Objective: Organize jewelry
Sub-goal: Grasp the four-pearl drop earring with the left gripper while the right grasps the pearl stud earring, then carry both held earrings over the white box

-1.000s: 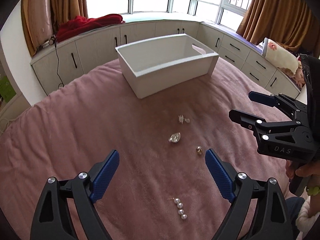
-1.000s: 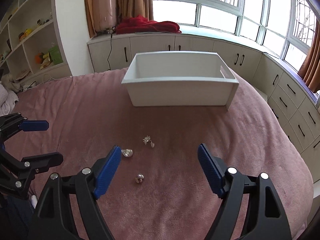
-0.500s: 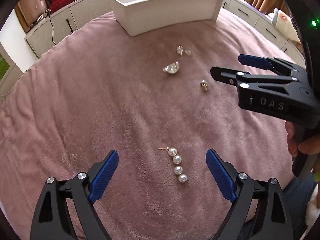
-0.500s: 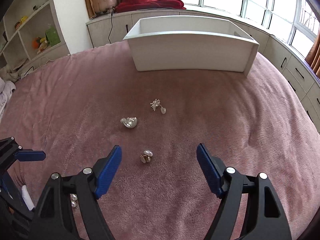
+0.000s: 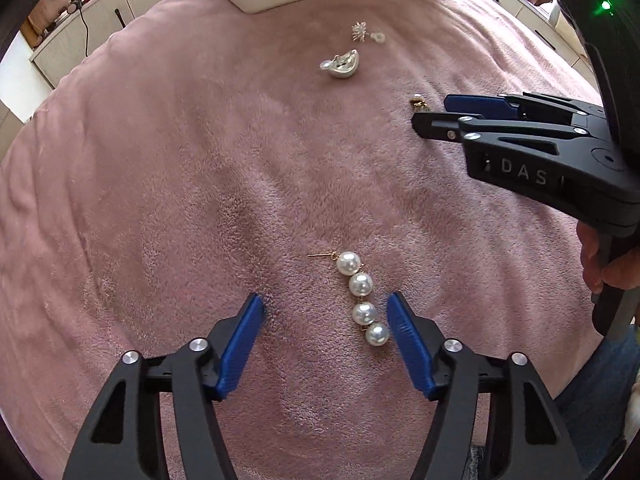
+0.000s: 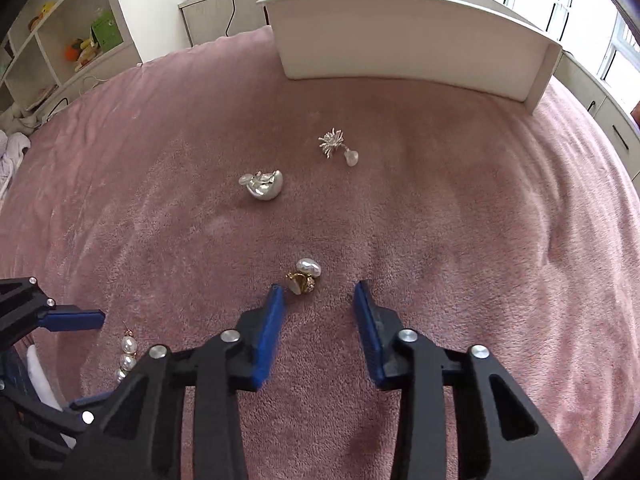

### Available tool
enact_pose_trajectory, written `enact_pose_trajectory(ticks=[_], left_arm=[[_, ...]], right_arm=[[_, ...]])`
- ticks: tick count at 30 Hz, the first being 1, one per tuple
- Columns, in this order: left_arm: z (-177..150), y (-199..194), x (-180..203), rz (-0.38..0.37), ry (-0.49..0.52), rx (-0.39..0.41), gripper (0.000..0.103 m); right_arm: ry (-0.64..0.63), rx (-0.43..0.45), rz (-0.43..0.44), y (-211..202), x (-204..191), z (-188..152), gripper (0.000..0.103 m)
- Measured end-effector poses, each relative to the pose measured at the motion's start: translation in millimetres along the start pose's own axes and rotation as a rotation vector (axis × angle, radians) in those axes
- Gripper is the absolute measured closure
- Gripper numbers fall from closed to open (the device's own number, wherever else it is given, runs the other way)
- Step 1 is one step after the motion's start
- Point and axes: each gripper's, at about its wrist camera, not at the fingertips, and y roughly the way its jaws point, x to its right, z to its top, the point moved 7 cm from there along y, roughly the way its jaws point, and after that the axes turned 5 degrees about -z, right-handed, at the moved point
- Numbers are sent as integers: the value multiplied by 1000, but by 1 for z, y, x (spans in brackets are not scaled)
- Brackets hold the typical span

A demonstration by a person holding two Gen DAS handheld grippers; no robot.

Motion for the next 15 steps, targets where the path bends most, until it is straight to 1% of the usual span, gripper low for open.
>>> enact_pose_trajectory(ticks=[1,3,4,5,6,7,9,11,12,13,14,15], left_arm=[[1,0,-1,-7,-6,-1,39],[2,0,-4,-20,-20,0,45],[2,0,-6,-24,-25,0,47],[2,0,-7,-25,-29,1,52],[3,-1,-8,-28,-31,4,58],[3,-1,-8,-30,-31,5,60],[4,-1,-11,-34,-26,6,67],[4,-2,-10,-34,-20,7,72],[4,-2,-12,-35,-19,7,78],[6,-3,-11,-37,-19,7,82],[8,-4,-11,-41,-21,8,87],[10,-6,-11,-46,-23,9,87]], right_arm=[[2,1,1,0,0,0,70],[16,-1,17,1,1,-2,74],[25,-1,21,1,2,-3,78],[33,-1,28,1,3,-3,86],[40,-3,41,1,2,-3,90],[44,-4,49,1,2,-3,93],[39,-1,46,0,2,-3,94],[42,-1,53,-1,2,-4,95],[46,1,57,-2,2,-4,95],[50,4,61,-3,3,-4,95],[57,8,66,-5,4,-5,97],[63,9,73,-7,5,-6,98]])
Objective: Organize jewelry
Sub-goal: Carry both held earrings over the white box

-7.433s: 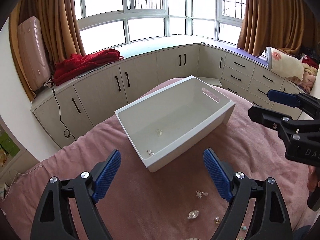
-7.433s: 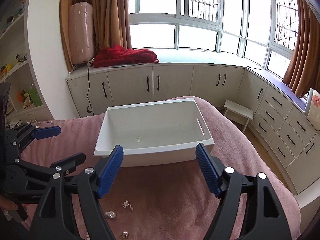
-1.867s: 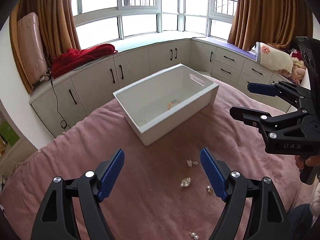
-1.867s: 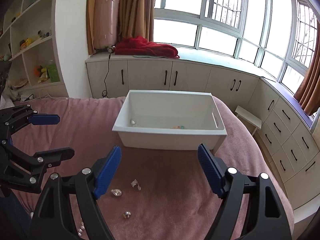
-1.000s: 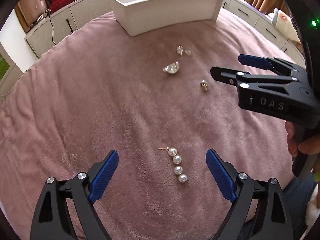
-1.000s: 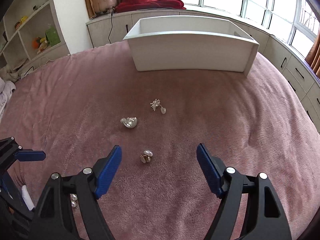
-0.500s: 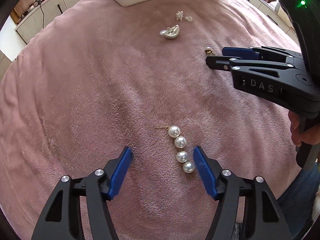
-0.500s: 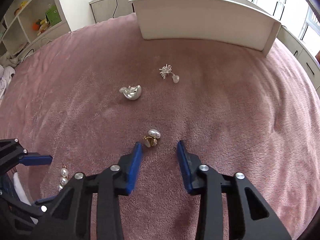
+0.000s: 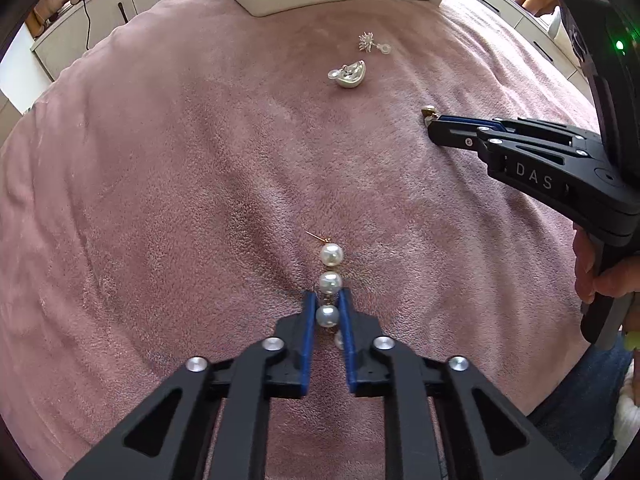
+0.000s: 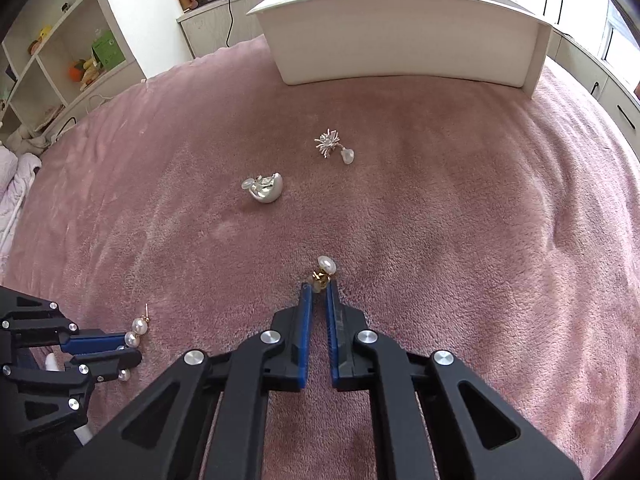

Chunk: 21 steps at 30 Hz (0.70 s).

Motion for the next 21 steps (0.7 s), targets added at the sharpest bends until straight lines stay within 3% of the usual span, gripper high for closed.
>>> enact_pose_trajectory(ticks=[21], left_arm=[[-6,-46,-9,-29,-14,62,87]], right_arm=[[55,70,31,-28,8,8,99]])
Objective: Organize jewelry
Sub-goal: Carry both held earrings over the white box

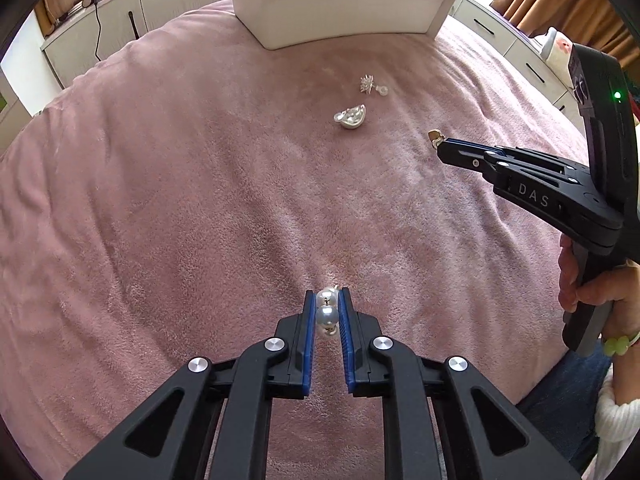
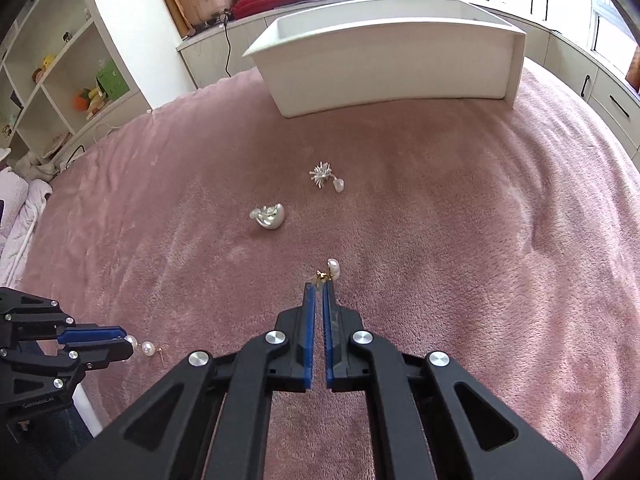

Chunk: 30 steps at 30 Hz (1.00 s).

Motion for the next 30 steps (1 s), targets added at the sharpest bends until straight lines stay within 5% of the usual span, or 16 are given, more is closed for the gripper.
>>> enact_pose_trajectory(ticks=[13,30], left_arm=[[51,-62,8,9,79,129,87],[222,-128,42,116,302,332,87]], right_arm=[[4,134,-15,-50,7,49,98],[-78,326,-82,-95,21,189,99]])
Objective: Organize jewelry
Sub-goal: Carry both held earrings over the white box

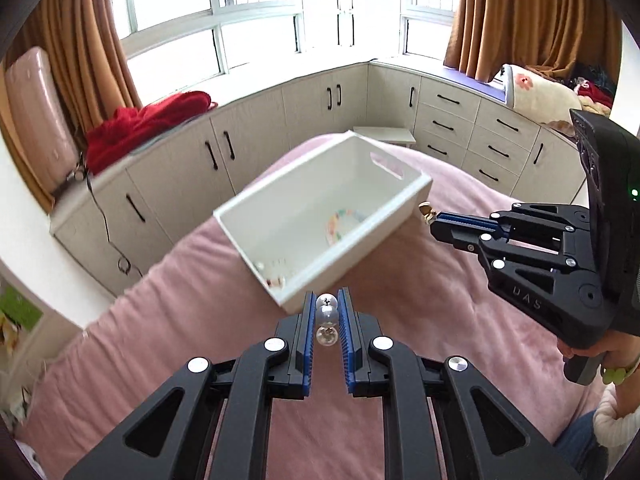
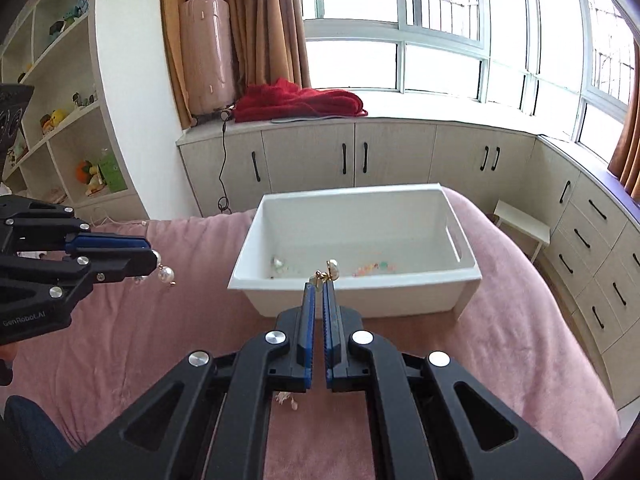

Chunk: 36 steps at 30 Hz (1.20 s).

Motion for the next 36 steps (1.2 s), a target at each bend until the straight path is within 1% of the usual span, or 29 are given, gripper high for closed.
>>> enact_pose_trajectory(ticks=[1,4,6,10,12,14,19,23,27,31,36], left_arm=[[9,3,-2,3,5,2,87],[38,19,-10,-27,-10,-8,87],[55,34,-19,-20,-17,-25,87],[74,65,-40,-2,-39,-63,87],[81,83,-48,18,-37,-82,87],[85,98,-55,22,-42,-102,87],[81,135,-73,38,-77,-157,87],[67,161,-82,21,-114,-208,87],[54,184,-82,42,-109,-258,87],[52,200,-79,44,-109,-277,87],[55,209,-84,59,-143,-289,87]], right_arm=[[-1,12,-4,2,2,11,99],[3,35,-15,11,9,39,99],[1,36,-30,20,13,53,99],[-8,26,-49,40,21,73,99],[-12,16,-64,50,26,79,99],[-8,1,-63,61,29,83,99],[-9,-46,-94,89,36,81,99],[14,-99,-107,111,45,71,99],[7,-152,-117,130,47,61,99],[13,-190,-132,145,49,51,99],[12,-225,-160,157,53,43,99]])
